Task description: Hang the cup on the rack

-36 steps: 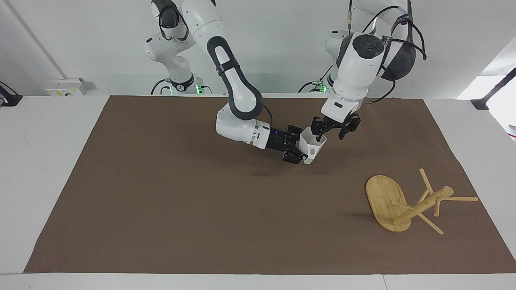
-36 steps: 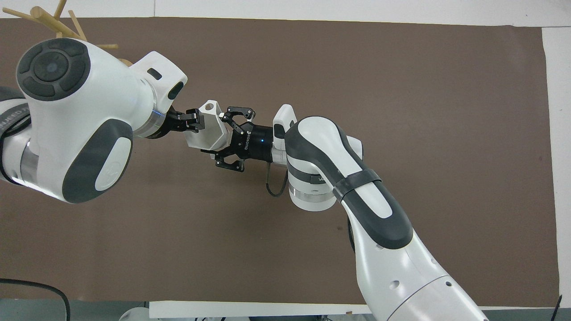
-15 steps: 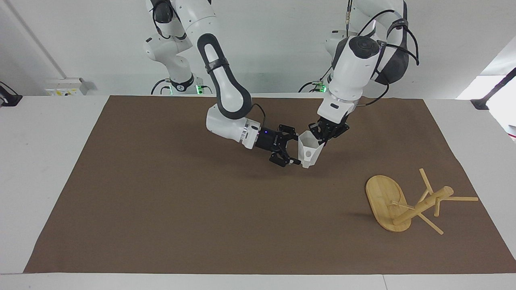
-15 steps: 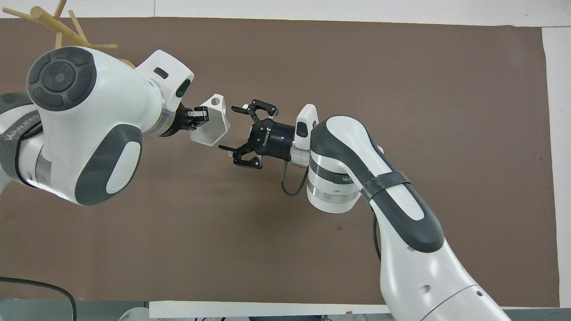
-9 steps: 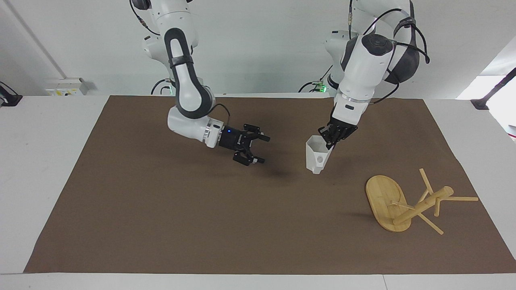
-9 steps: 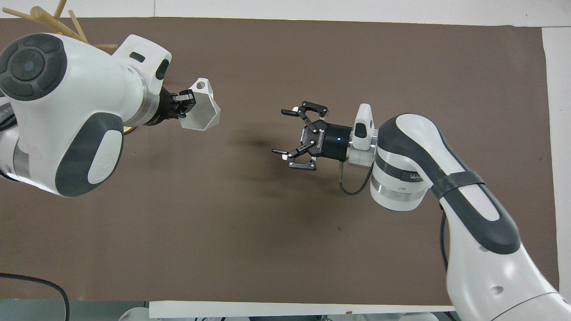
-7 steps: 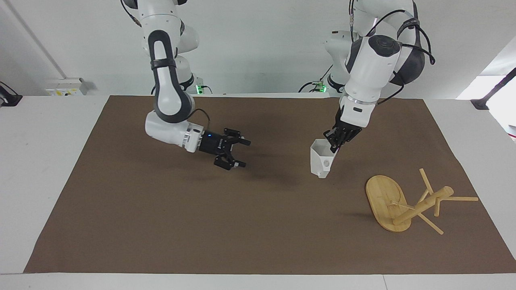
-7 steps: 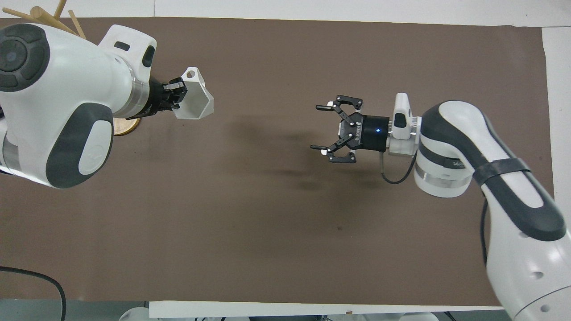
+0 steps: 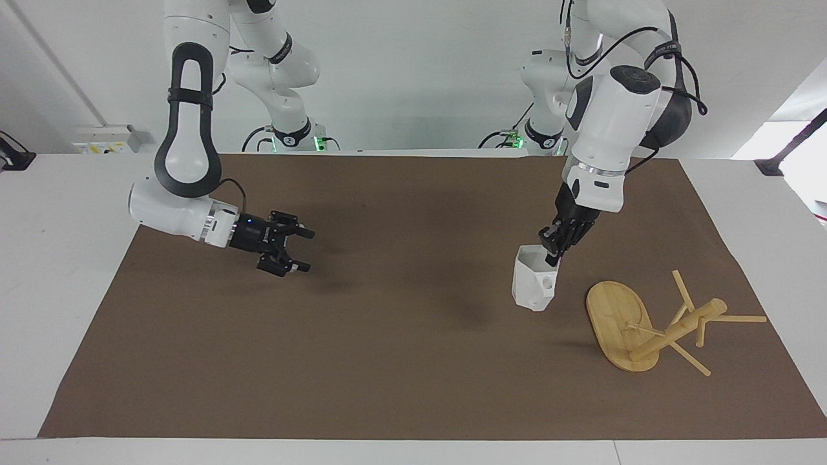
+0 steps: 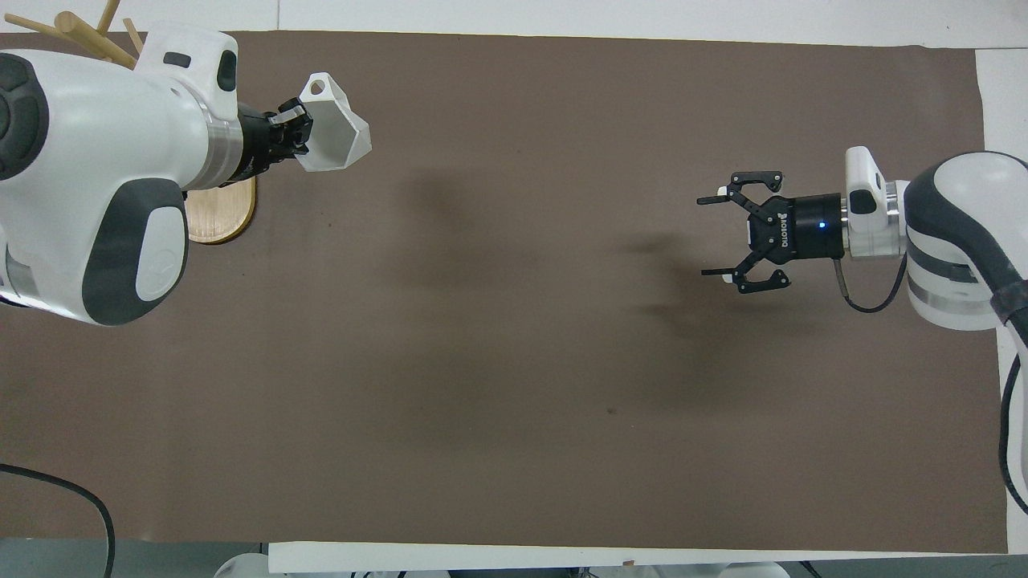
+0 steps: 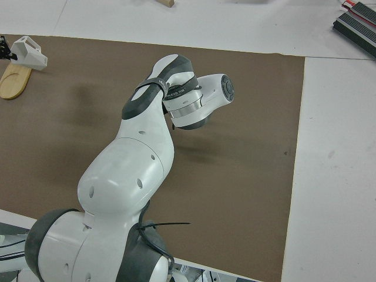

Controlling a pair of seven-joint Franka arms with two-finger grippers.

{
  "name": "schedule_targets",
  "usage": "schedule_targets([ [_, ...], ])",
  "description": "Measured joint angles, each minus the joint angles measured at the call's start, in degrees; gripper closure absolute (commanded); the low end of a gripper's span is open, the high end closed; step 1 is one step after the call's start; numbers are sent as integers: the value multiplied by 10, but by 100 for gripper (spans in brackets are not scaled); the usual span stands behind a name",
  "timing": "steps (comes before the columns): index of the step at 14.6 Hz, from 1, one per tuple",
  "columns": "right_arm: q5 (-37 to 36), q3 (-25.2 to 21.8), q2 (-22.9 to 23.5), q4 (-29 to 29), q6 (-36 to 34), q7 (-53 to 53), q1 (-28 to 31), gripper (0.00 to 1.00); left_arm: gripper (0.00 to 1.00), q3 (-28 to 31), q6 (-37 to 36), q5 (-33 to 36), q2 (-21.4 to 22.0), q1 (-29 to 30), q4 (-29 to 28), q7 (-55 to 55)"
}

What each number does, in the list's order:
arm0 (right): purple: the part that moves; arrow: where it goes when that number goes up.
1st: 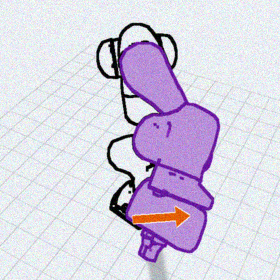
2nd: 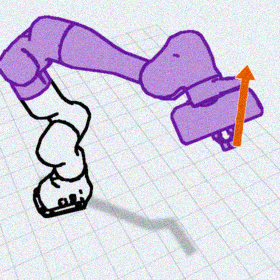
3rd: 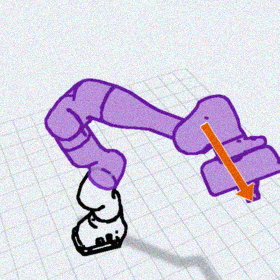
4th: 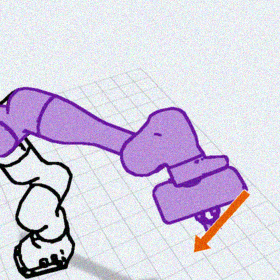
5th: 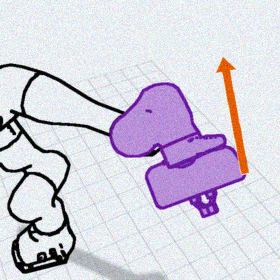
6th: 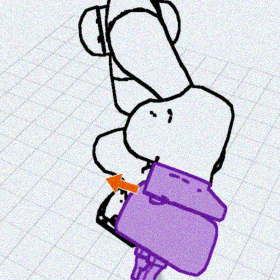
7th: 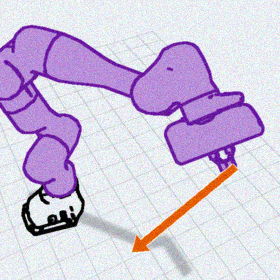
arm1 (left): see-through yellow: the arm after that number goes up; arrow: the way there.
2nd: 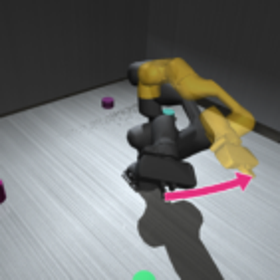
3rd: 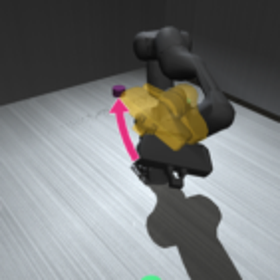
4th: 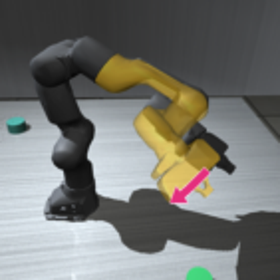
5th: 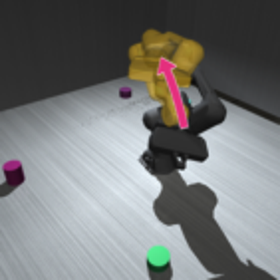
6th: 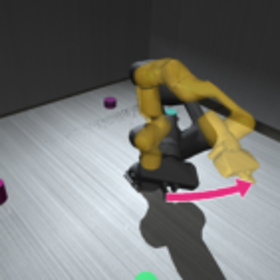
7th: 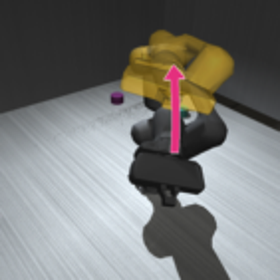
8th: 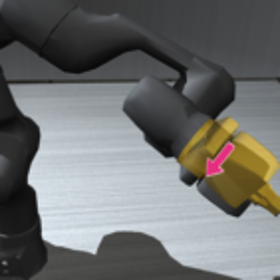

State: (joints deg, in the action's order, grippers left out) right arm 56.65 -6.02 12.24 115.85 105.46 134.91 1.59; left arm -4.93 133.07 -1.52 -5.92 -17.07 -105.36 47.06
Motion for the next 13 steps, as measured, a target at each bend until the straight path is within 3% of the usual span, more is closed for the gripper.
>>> schedule_targets([
  [6,-235,-1,-26,-75,-73,-135,33,0,100,0,224,0,47,54,-157,0],
  [9,-324,0,-50,-119,-119,-255,33,0,100,0,283,0,60,78,-197,-1],
  [13,-398,8,-85,-153,-139,-414,28,0,100,0,416,-3,56,80,-243,0],
])
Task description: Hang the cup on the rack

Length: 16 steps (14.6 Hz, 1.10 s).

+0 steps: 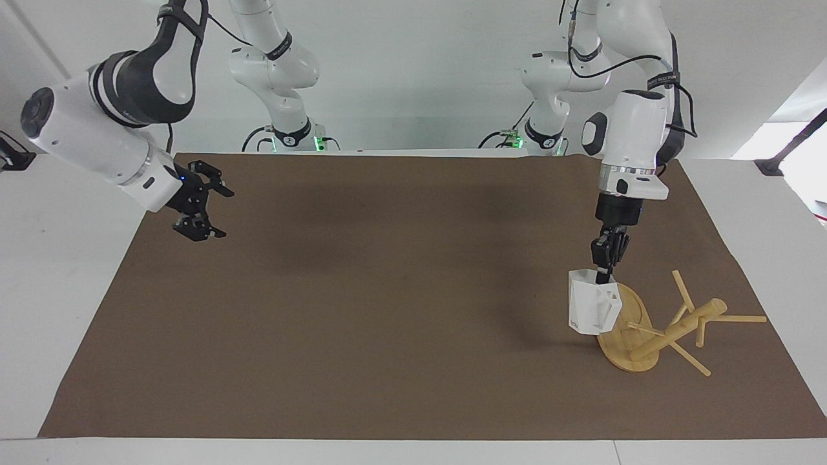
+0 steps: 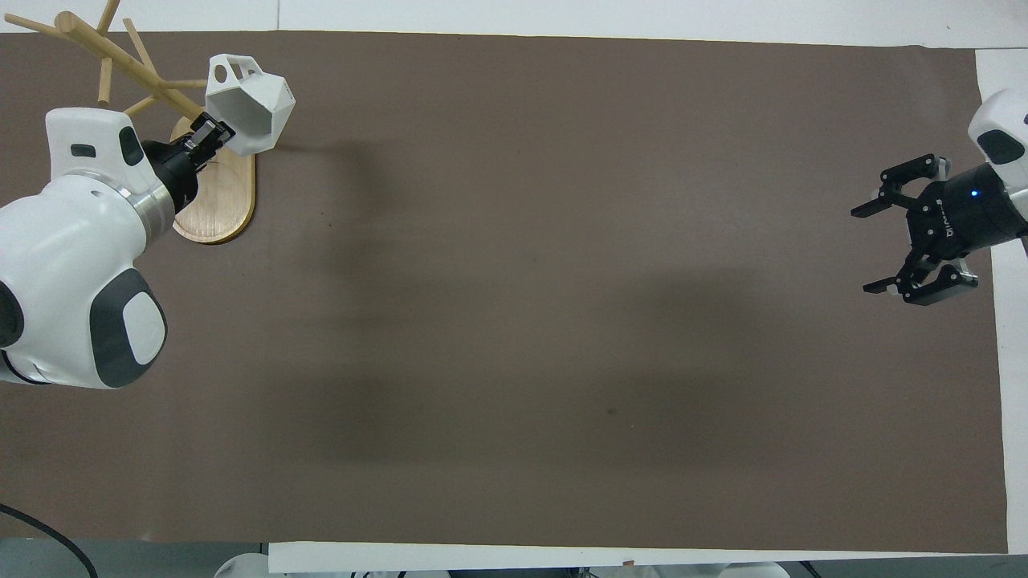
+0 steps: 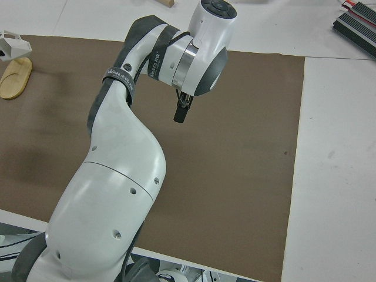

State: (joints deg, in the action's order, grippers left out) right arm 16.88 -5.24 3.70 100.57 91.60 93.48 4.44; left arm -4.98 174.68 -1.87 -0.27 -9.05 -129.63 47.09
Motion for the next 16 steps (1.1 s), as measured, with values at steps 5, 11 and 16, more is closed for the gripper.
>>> schedule_targets([
  [5,-73,7,-44,-12,-13,-213,-40,0,100,-3,94,-25,-24,0,-20,1],
  [11,-104,13,-32,-95,-89,-513,-40,0,100,-4,129,-27,-58,2,-27,1],
  [16,-132,-42,-13,-127,-117,-703,-39,0,100,-4,132,-27,-70,9,-27,1],
])
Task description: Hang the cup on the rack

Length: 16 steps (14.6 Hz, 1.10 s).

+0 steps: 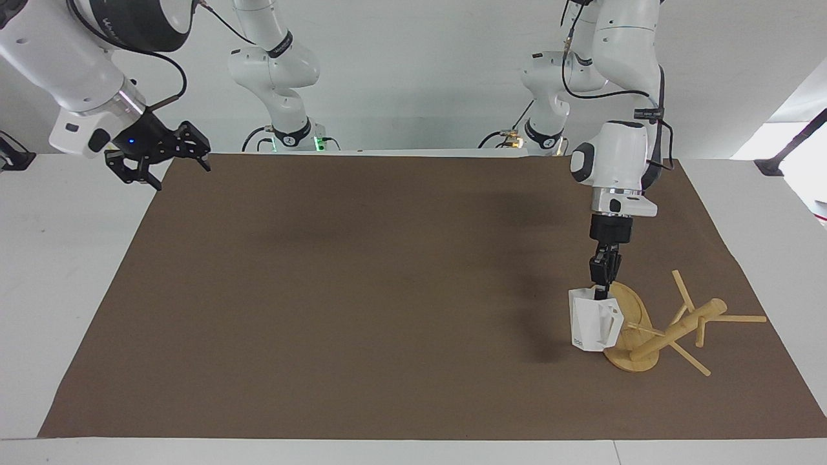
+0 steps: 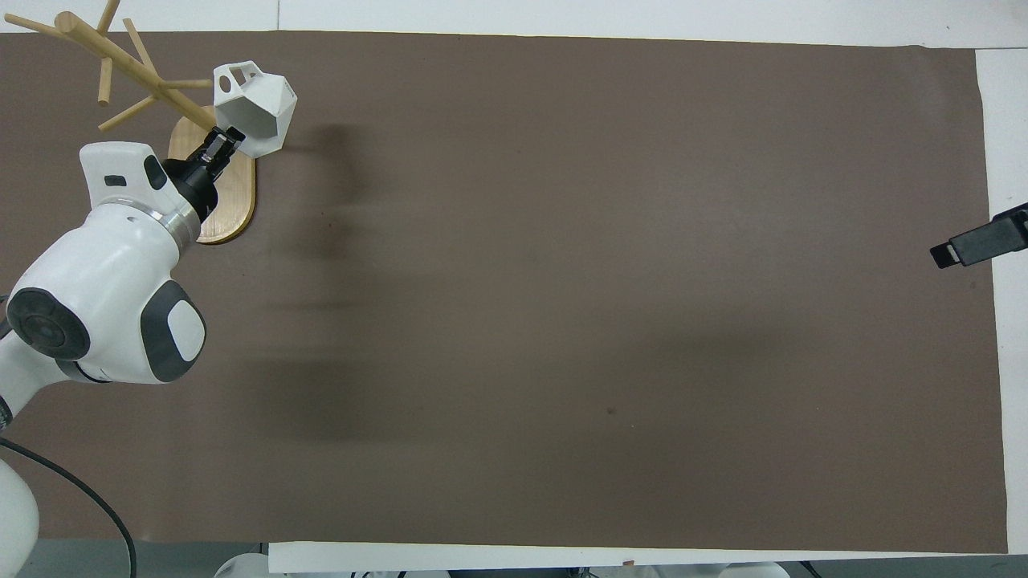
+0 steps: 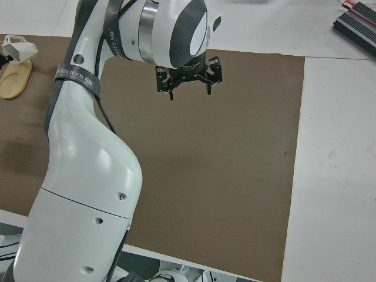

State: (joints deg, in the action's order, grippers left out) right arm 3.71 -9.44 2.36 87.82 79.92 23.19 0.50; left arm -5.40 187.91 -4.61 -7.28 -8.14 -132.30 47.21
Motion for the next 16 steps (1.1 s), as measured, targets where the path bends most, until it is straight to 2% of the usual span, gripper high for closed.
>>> schedule_targets([
  [3,-28,-2,-7,-4,-23,-82,-1,0,100,0,0,0,0,5,0,0],
  [10,-42,-7,-22,8,-35,-107,0,0,100,0,-1,0,-1,26,0,0],
  [13,-47,-9,-22,9,-35,-165,0,0,100,0,-5,0,-2,32,0,0],
  [16,-47,-6,-22,9,-35,-181,-1,0,100,0,-21,0,-2,36,0,0],
])
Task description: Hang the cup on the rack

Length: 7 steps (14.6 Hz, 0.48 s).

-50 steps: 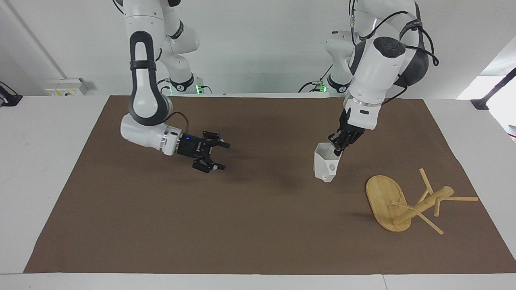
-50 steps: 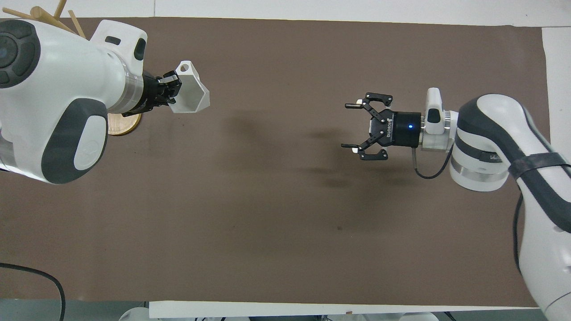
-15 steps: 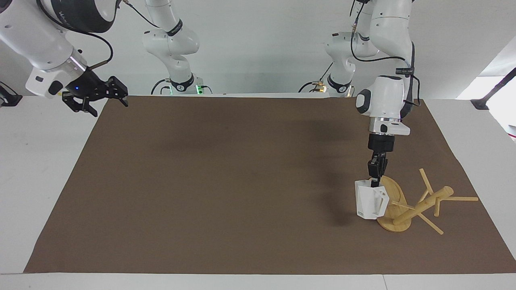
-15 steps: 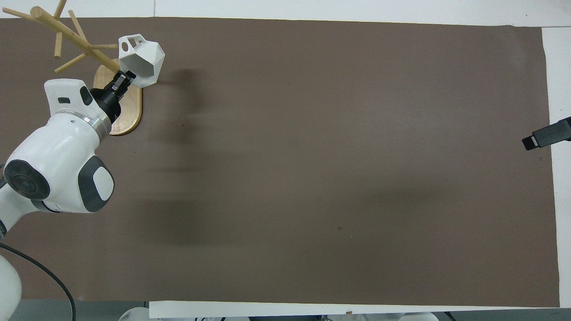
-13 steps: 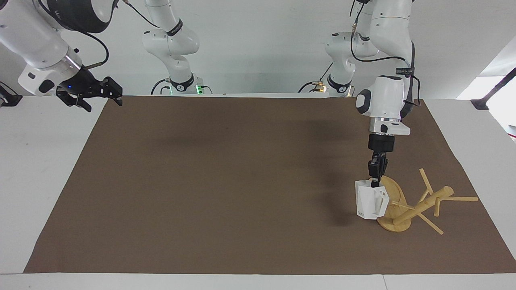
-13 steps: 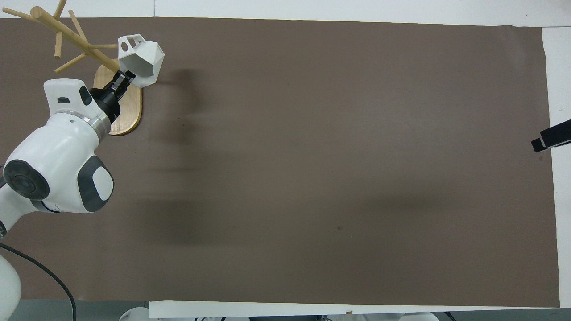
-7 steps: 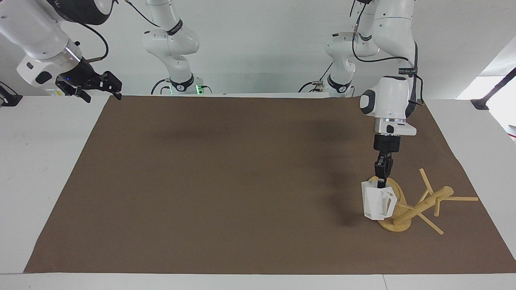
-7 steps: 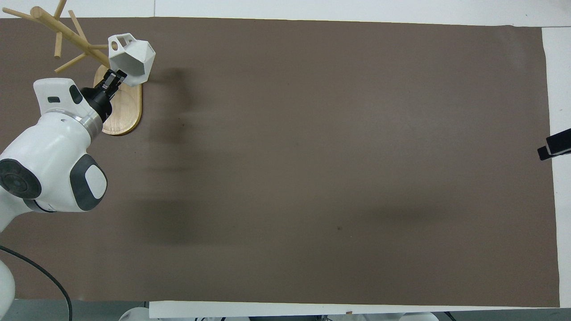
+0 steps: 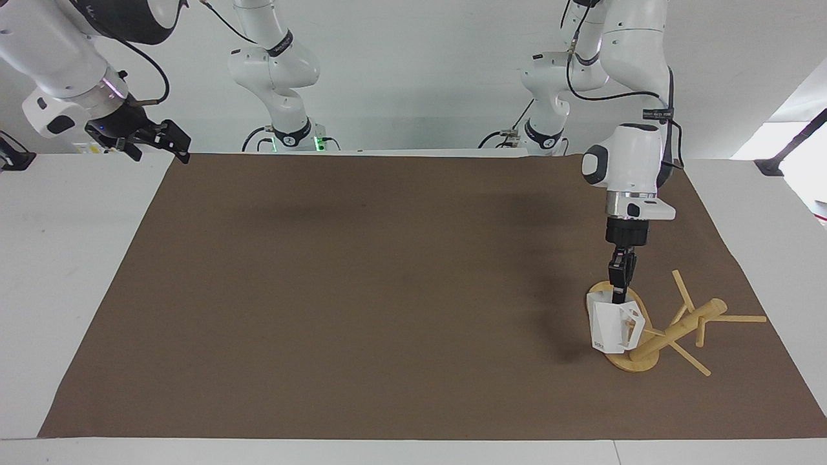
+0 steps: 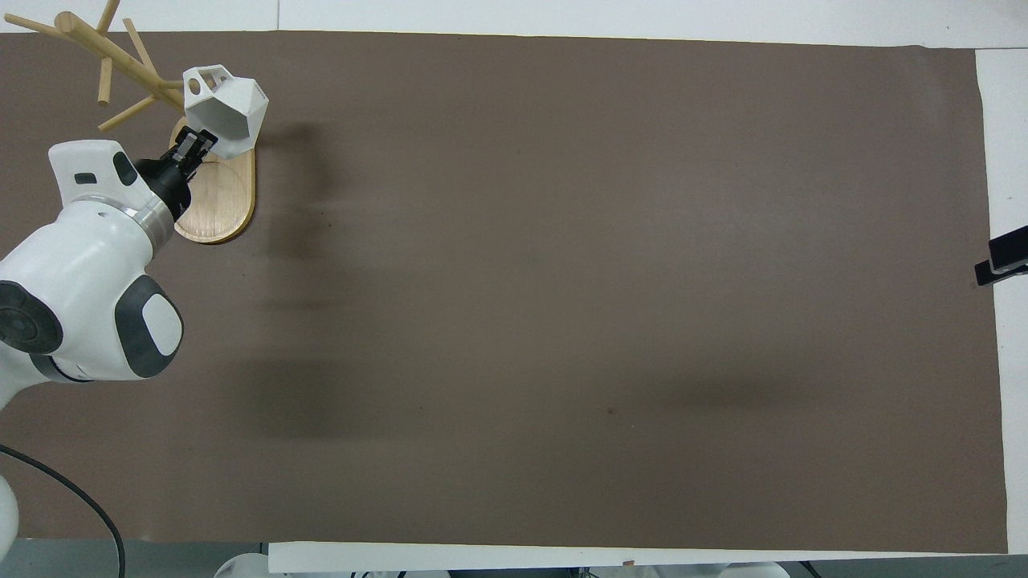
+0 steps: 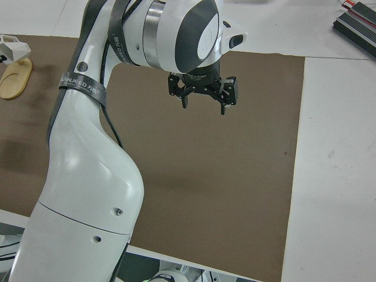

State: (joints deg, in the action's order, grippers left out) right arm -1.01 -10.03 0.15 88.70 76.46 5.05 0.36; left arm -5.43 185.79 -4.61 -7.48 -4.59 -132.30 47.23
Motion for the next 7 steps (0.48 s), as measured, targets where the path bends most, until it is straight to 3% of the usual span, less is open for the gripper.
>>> schedule_targets([
  [7,0,10,-10,1,10,0,0,0,100,0,-13,0,0,19,1,0],
])
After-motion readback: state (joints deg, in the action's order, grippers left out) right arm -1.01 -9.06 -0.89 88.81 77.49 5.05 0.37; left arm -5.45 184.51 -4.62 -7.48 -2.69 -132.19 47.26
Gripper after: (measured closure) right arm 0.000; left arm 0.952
